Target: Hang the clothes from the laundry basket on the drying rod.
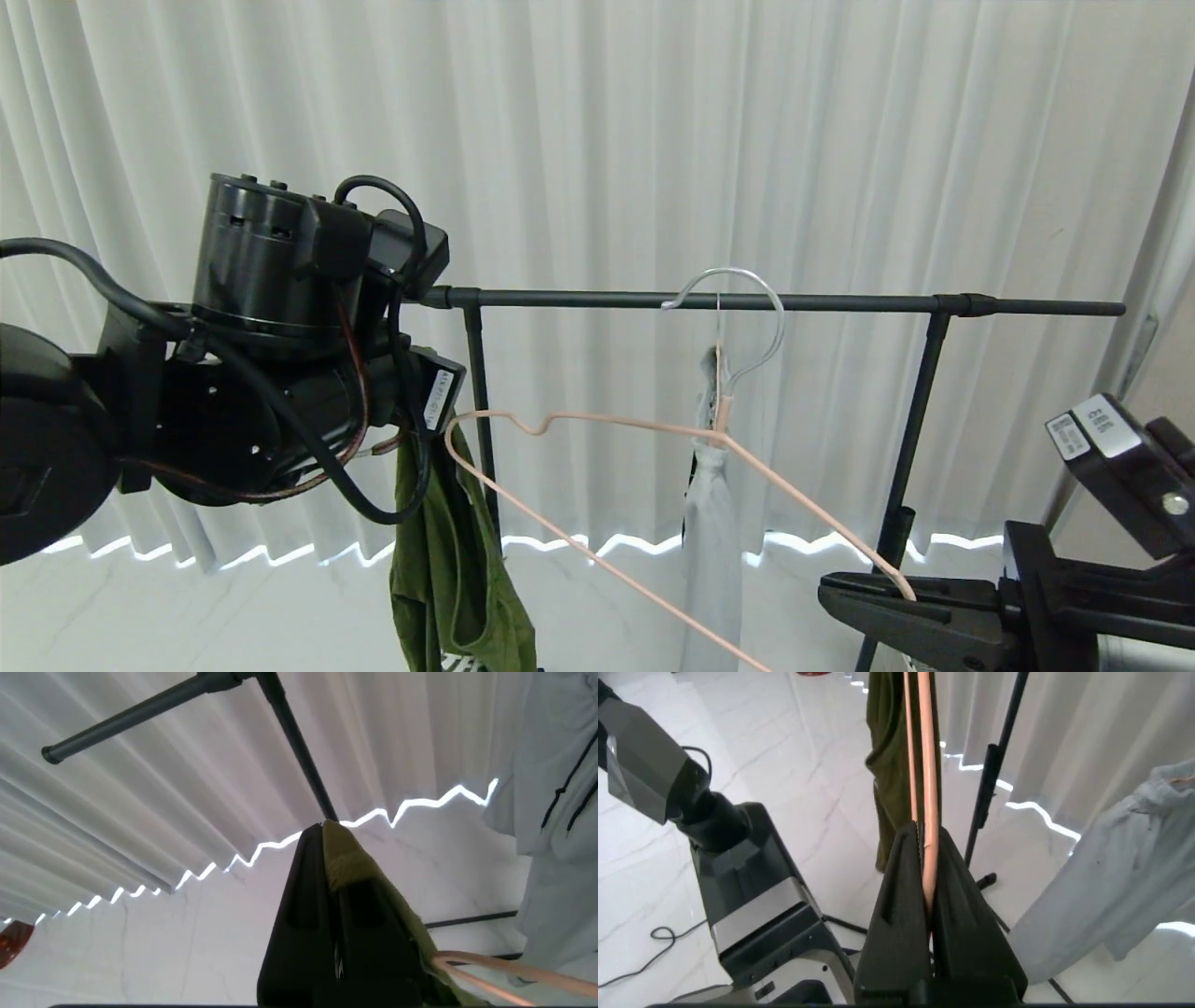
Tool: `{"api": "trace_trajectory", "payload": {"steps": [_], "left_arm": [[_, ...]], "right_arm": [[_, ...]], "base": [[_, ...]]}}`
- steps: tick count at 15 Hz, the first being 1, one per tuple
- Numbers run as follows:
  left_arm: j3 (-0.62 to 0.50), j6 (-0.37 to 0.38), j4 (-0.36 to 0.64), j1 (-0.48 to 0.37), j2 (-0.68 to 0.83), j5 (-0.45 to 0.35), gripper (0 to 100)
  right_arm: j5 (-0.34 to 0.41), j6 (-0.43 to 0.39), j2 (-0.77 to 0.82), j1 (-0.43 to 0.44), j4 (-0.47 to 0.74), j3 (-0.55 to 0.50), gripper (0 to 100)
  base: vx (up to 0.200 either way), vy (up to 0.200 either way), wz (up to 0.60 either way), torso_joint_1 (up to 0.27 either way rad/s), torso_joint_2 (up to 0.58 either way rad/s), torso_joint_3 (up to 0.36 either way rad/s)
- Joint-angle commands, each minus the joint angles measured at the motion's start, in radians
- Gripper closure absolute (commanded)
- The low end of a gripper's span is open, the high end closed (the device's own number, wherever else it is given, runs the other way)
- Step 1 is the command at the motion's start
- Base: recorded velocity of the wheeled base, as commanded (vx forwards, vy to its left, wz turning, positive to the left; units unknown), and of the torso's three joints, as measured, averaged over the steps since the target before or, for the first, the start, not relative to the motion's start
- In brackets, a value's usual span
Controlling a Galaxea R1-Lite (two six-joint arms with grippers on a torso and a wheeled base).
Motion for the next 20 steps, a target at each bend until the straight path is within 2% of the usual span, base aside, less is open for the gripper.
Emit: {"api": "trace_trajectory", "payload": {"steps": [1, 8, 10, 20], "left_arm": [[-0.005, 0.001, 0.0, -0.01, -0.003, 0.002, 100], [0.003, -0.015, 0.0, -0.06, -0.027, 0.003, 100], [0.006, -0.021, 0.0, -0.08, -0.049, 0.022, 100], [-0.002, -0.068, 0.0, -0.18, -0.07, 0.023, 100]], "right_arm": [[0.002, 0.001, 0.014, 0.004, -0.024, -0.001, 100], [0.025, -0.001, 0.08, -0.019, -0.08, -0.03, 100], [0.025, 0.001, 0.123, -0.054, -0.129, -0.036, 100], [0.042, 0.001, 0.336, -0.077, -0.287, -0.099, 100]], "base": [[0.0, 0.0, 0.0, 0.0, 0.0, 0.0], [0.0, 0.0, 0.0, 0.0, 0.0, 0.0], [0.0, 0.0, 0.0, 0.0, 0.0, 0.0], [0.0, 0.0, 0.0, 0.0, 0.0, 0.0]]}}
